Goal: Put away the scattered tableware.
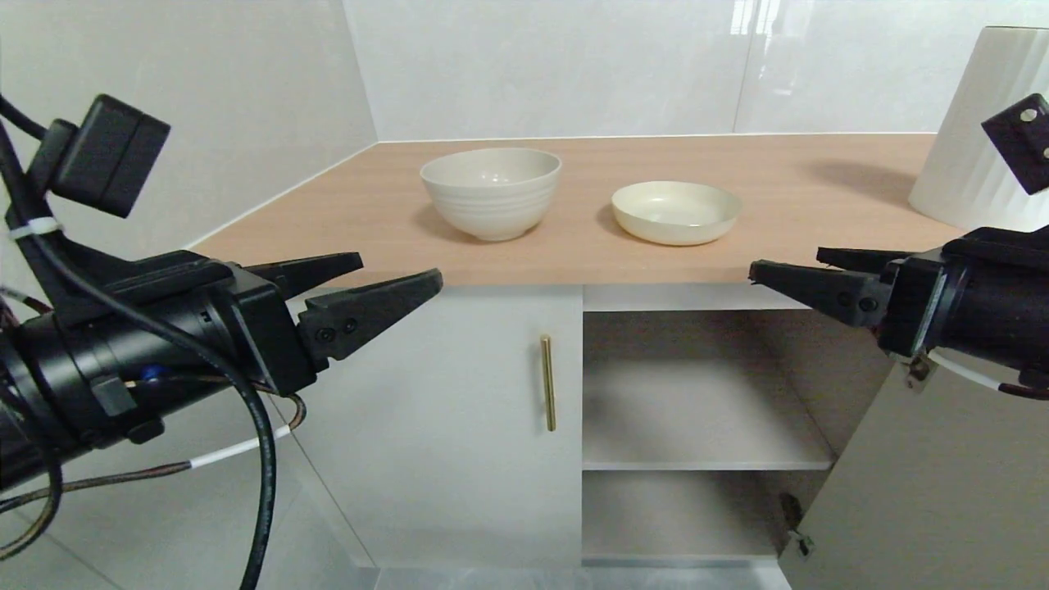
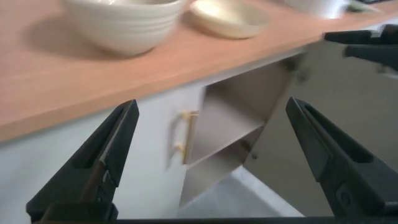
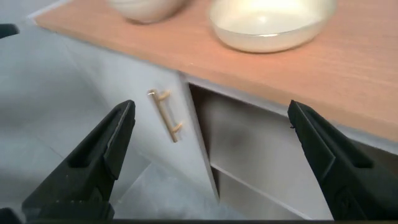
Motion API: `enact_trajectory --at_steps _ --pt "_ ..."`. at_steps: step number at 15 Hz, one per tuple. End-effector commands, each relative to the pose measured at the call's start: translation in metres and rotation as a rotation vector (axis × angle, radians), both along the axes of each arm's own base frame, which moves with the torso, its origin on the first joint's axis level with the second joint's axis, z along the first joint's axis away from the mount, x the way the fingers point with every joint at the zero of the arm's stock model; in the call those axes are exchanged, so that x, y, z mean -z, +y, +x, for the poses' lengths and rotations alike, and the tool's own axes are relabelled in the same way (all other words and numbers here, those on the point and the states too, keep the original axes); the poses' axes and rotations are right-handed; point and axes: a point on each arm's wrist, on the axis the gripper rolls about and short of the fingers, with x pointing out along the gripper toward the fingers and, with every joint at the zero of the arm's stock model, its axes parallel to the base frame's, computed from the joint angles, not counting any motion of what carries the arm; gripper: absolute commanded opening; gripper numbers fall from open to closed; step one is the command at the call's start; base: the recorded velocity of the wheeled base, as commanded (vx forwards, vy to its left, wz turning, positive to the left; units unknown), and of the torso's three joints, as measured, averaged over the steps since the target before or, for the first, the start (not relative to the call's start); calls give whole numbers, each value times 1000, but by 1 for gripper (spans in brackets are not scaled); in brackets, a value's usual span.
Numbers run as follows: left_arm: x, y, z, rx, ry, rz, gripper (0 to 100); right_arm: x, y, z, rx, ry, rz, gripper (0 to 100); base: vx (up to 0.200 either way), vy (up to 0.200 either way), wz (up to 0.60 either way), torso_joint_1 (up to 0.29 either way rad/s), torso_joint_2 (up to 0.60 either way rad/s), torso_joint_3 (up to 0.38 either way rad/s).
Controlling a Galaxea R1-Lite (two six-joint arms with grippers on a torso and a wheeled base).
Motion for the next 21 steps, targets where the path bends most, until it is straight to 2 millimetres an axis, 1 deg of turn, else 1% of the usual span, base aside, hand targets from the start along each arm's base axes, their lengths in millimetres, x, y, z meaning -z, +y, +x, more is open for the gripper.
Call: enact_trajectory --at_steps 1,8,12,13,14,15,16,17,18,19,20,21 --pt "0 -1 1 1 0 0 100 -2 0 -1 -2 -8 5 100 0 0 0 105 -564 -378" --pt "1 -1 1 1 0 2 100 0 1 0 -5 -1 1 100 0 0 0 114 -484 -335" --pt "-2 -1 1 -1 -5 -3 100 5 5 8 -4 20 -12 100 0 0 0 132 -400 -270" --pt "-7 -1 3 -4 -17 -10 100 5 9 15 7 27 -12 100 0 0 0 46 -139 -95" --pt "-7 -3 8 -10 -15 -9 100 5 10 25 27 41 -5 100 0 0 0 32 -71 -51" --pt "-8 -3 15 -30 -8 -5 100 4 12 45 60 64 19 100 0 0 0 0 0 0" --pt "-11 -1 26 -59 5 4 100 0 16 60 80 81 59 100 0 0 0 0 0 0" --pt "-17 1 36 -89 38 22 100 0 16 75 110 109 65 100 0 0 0 0 0 0" --pt "-18 2 40 -105 60 34 100 0 17 79 112 117 60 100 0 0 0 0 0 0" --pt "-21 7 49 -189 158 85 100 -2 22 88 133 125 64 100 0 0 0 0 0 0" --pt "-23 8 51 -245 225 127 100 5 26 94 173 146 59 100 0 0 0 0 0 0" --pt "-23 12 62 -349 318 189 100 17 31 105 264 174 24 100 0 0 0 0 0 0"
